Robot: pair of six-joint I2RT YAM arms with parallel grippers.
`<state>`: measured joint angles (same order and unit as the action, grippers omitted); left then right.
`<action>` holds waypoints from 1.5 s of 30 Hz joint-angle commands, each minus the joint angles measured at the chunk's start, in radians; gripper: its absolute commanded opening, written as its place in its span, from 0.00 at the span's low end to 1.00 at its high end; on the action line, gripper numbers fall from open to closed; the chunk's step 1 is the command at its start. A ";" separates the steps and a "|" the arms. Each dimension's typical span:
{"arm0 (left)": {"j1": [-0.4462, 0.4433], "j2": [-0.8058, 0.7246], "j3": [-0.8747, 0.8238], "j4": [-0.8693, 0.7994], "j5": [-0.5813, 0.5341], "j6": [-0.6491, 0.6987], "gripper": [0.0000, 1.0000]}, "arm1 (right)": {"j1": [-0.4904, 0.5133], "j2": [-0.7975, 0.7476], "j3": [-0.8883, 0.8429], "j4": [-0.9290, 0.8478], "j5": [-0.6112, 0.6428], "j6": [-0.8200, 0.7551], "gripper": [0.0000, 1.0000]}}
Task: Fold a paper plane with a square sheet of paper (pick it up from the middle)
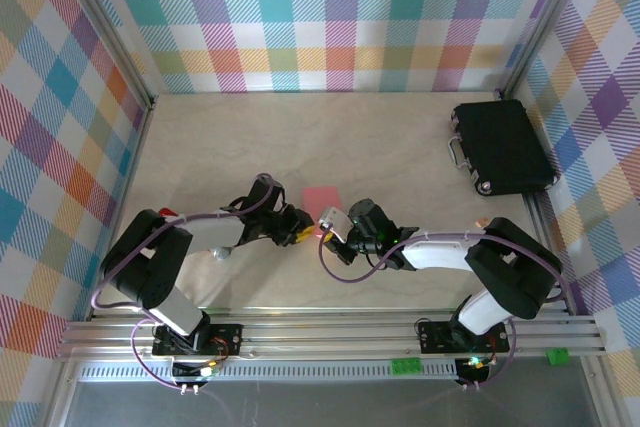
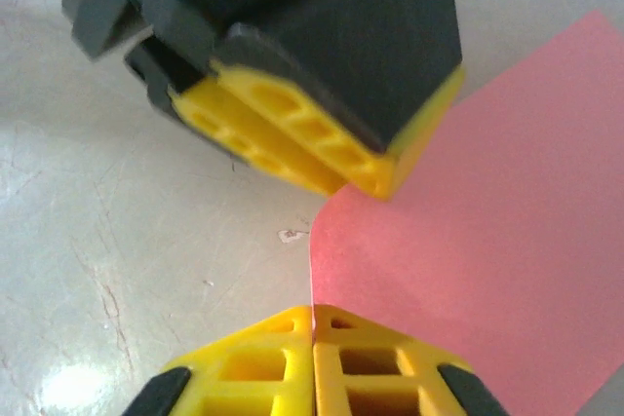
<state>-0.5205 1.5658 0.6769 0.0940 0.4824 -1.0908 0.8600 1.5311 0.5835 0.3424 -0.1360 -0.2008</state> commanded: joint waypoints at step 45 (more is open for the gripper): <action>-0.070 0.342 0.341 -0.342 -0.057 0.318 0.10 | -0.051 0.044 0.084 -0.202 0.018 0.428 0.00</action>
<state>-0.5747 1.8690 1.0256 -0.1555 0.4282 -0.7910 0.8124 1.5658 0.6426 0.1772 -0.1627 0.2054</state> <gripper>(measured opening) 0.098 0.065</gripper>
